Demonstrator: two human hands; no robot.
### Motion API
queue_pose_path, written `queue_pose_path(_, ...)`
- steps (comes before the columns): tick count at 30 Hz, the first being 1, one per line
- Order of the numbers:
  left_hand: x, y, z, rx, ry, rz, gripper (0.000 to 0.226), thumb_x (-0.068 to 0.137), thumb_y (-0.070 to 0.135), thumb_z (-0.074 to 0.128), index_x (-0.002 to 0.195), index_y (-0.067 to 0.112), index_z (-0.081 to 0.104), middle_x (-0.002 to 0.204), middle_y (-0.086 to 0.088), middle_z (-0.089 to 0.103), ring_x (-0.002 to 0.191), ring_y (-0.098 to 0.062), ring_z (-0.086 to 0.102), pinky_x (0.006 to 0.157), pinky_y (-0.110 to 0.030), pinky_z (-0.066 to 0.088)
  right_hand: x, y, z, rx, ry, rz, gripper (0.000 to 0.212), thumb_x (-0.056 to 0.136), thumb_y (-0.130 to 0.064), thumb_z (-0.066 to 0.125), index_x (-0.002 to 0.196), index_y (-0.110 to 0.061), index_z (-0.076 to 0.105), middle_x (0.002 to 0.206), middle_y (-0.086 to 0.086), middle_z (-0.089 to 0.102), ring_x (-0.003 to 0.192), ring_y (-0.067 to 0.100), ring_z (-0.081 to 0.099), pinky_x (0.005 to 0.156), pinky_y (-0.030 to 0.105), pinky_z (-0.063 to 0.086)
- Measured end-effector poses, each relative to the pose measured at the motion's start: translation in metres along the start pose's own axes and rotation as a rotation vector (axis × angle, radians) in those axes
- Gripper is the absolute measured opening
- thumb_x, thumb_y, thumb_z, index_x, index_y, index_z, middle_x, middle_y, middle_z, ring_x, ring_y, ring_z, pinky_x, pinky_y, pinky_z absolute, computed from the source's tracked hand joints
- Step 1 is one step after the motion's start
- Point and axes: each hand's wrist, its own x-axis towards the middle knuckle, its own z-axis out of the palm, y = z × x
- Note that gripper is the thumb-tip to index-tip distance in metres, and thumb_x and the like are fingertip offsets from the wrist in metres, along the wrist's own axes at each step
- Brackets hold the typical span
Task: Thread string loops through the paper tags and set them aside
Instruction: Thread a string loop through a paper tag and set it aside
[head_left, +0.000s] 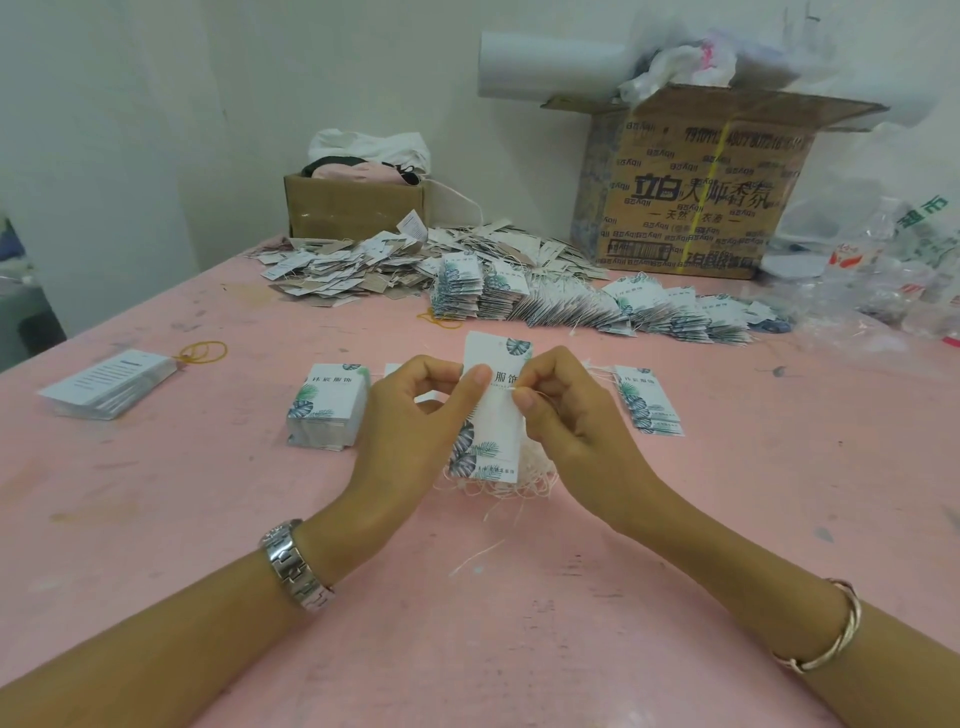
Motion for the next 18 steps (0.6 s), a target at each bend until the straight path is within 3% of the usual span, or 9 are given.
queue_pose_path(5, 0.0, 0.001, 0.001, -0.037, -0.011, 0.019, 0.017, 0.084, 0.03, 0.074, 0.086, 0.015, 0.067, 0.073, 0.016, 0.07, 0.062, 0.001, 0.066, 0.055, -0.013, 0.05, 0.003, -0.003, -0.001, 0.162, 0.079, 0.021, 0.006, 0.099, -0.015, 0.049, 0.092, -0.016, 0.05, 0.076, -0.005, 0.053, 0.058, 0.008, 0.037, 0.054, 0.015, 0.034)
queue_pose_path(11, -0.002, 0.003, 0.001, -0.062, -0.04, 0.02, 0.014, 0.086, 0.03, 0.071, 0.086, 0.017, 0.066, 0.076, 0.015, 0.071, 0.065, 0.0, 0.067, 0.055, -0.014, 0.051, 0.011, -0.001, -0.015, 0.259, 0.244, 0.154, 0.014, 0.099, -0.013, 0.055, 0.088, -0.022, 0.056, 0.077, -0.005, 0.059, 0.048, 0.005, 0.032, 0.044, 0.016, 0.029)
queue_pose_path(14, -0.004, 0.004, 0.003, -0.074, -0.077, 0.008, 0.012, 0.088, 0.029, 0.069, 0.086, 0.017, 0.066, 0.079, 0.013, 0.072, 0.068, -0.003, 0.069, 0.056, -0.017, 0.054, 0.014, 0.0, -0.018, 0.31, 0.192, 0.205, 0.017, 0.096, -0.012, 0.059, 0.084, -0.024, 0.06, 0.075, -0.007, 0.056, 0.046, 0.005, 0.028, 0.042, 0.016, 0.025)
queue_pose_path(18, -0.007, 0.005, 0.004, -0.066, -0.124, 0.0, 0.01, 0.089, 0.027, 0.068, 0.087, 0.018, 0.066, 0.086, 0.008, 0.074, 0.072, -0.008, 0.071, 0.061, -0.025, 0.057, 0.014, -0.004, -0.018, 0.377, 0.101, 0.204, 0.003, 0.088, -0.019, 0.061, 0.089, -0.02, 0.058, 0.075, -0.007, 0.057, 0.048, 0.006, 0.025, 0.042, 0.016, 0.023)
